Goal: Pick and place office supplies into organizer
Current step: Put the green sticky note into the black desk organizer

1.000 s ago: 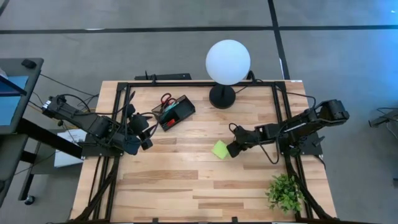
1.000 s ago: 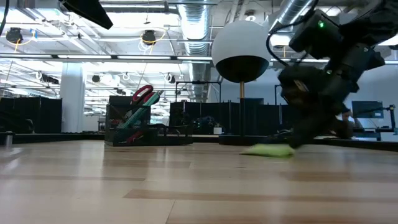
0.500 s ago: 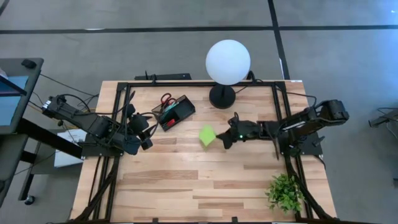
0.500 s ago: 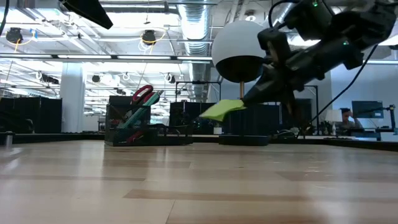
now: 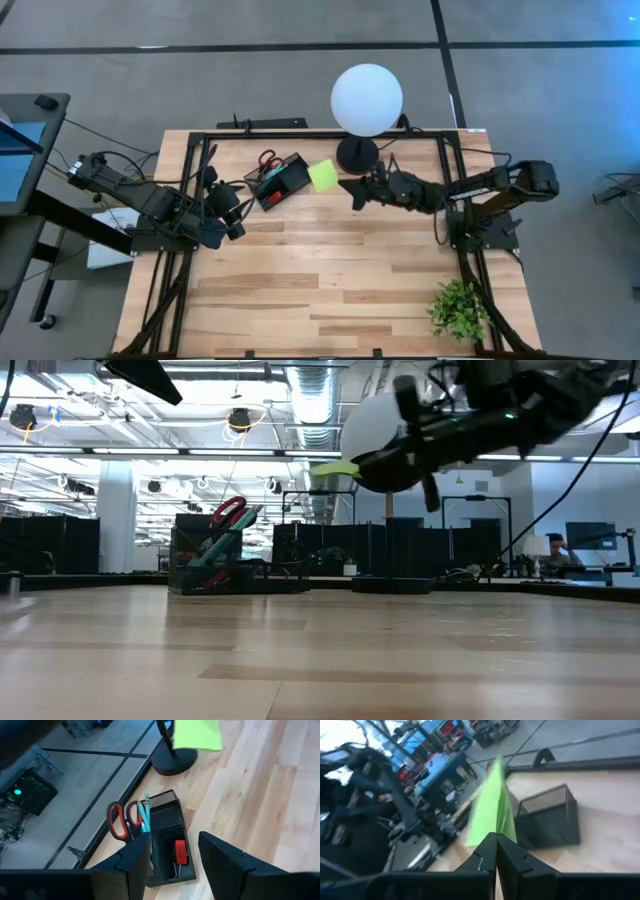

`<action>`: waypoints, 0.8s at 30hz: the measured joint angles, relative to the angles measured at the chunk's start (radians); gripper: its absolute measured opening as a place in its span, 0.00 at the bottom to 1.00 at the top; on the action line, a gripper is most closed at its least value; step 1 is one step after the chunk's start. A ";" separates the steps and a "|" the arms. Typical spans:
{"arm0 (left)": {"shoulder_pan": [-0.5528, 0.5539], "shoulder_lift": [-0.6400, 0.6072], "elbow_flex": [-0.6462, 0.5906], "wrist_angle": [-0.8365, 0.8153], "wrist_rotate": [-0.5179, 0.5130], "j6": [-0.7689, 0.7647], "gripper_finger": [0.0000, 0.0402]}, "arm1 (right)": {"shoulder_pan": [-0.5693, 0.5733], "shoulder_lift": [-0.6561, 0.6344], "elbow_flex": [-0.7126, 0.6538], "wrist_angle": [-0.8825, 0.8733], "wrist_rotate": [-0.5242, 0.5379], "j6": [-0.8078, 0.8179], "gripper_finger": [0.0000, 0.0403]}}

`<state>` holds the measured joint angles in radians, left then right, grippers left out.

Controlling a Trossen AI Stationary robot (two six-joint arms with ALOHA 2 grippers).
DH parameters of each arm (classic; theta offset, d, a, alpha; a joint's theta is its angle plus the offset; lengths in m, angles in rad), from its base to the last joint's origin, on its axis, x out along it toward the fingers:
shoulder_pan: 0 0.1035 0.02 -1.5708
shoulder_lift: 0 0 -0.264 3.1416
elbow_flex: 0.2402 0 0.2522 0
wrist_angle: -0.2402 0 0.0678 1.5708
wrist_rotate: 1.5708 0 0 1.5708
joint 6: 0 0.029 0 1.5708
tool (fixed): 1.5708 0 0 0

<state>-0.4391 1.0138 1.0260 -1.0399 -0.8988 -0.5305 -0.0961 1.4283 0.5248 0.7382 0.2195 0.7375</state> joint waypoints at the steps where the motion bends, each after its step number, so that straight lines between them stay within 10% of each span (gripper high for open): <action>1: 0.000 0.000 0.000 0.001 -0.008 0.003 0.41 | -0.008 0.011 0.026 -0.024 0.001 -0.006 0.00; 15: 0.000 -0.007 0.000 0.006 -0.052 0.008 0.41 | -0.094 0.521 0.579 -0.146 -0.095 -0.032 0.00; 24: 0.000 -0.015 0.000 -0.021 -0.049 0.034 0.41 | -0.080 0.565 0.627 -0.269 0.056 -0.030 0.00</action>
<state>-0.4389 0.9991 1.0260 -1.0609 -0.9480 -0.4967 -0.1761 1.9930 1.1515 0.4691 0.2758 0.7074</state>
